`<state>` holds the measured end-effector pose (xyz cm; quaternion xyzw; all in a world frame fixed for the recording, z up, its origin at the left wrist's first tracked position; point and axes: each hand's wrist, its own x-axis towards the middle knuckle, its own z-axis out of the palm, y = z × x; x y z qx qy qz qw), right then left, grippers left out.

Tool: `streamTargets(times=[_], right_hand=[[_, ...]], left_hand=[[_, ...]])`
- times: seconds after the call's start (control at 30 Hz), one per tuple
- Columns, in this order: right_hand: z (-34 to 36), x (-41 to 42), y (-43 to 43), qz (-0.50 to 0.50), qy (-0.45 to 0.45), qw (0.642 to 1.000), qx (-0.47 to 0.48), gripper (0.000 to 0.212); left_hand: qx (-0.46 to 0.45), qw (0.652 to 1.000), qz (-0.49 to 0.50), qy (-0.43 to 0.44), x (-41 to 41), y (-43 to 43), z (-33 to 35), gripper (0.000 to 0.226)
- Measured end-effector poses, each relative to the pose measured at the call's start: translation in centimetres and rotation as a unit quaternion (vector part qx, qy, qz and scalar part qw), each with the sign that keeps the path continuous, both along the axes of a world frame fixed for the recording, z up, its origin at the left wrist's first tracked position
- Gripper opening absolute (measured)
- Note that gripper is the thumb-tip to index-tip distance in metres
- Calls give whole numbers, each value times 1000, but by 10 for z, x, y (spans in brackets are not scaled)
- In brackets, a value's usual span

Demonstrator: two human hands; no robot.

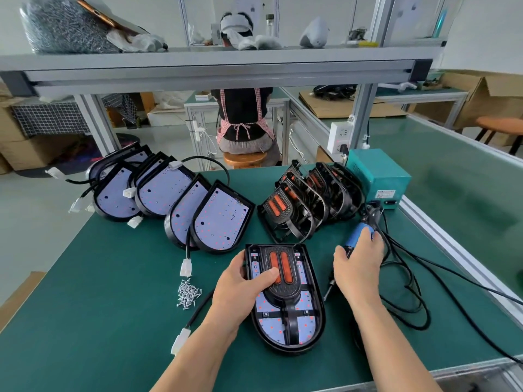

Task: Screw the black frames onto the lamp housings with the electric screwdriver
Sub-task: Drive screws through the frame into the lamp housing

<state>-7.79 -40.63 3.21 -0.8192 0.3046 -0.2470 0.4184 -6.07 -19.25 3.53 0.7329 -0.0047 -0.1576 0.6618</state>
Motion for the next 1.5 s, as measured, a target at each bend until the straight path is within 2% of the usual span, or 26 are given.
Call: streamTargets(times=[0.07, 0.13, 0.2, 0.3, 0.37, 0.5, 0.57, 0.63, 0.67, 0.73, 0.8, 0.87, 0.97, 1.1, 1.2, 1.27, 1.4, 1.5], right_hand=[[2, -14, 16, 27, -48, 998, -13, 56], [2, -30, 32, 56, -95, 993, -40, 48], [2, -45, 46, 103, -86, 989, -68, 44], [2, -56, 61, 195, 25, 974, -112, 51], [3, -55, 66, 222, 84, 965, -110, 61], [7, -55, 71, 208, 61, 976, -21, 68], [4, -57, 70, 186, 36, 982, 12, 62], [-1, -59, 69, 169, 16, 985, 12, 54], [-4, -60, 68, 166, 9, 986, 5, 50], [-6, -60, 68, 168, -11, 986, -4, 44], [-7, -60, 67, 164, -29, 986, 1, 39], [-7, -59, 65, 154, -42, 987, 13, 36], [-8, -57, 66, 153, -46, 987, 22, 36], [-9, -57, 66, 160, -48, 985, 33, 36], [-10, -57, 65, 164, -51, 985, 36, 36], [-10, -57, 65, 164, -53, 984, 34, 37], [-10, -57, 66, 168, -62, 983, 39, 39], [-10, -58, 66, 163, -83, 982, 36, 39]], left_hand=[[-6, 1000, 2, 2, -1, 0, 1, 60], [-9, 1000, 8, 6, -2, -1, 2, 74], [-8, 1000, 14, 7, -2, -2, 3, 79], [1, 1000, 20, 3, -3, -1, 5, 75], [6, 1000, 27, 0, -4, -1, 5, 70], [59, 997, 33, -34, -9, 0, 12, 26], [129, 987, 58, -80, -9, 5, 14, 33], [168, 972, 92, -134, -6, 16, 15, 30], [201, 960, 107, -163, -4, 23, 14, 26], [310, 915, 106, -236, 1, 38, 15, 36], [462, 841, 52, -278, 6, 48, 16, 41], [584, 772, -7, -250, 6, 46, 20, 34], [637, 741, -29, -212, 3, 39, 22, 26], [666, 710, -31, -229, 6, 34, 20, 28], [661, 711, -28, -240, 8, 32, 24, 23], [630, 735, -11, -251, 9, 32, 27, 15], [478, 837, 14, -267, 11, 31, 32, 17], [368, 896, 26, -246, 11, 26, 31, 15]])
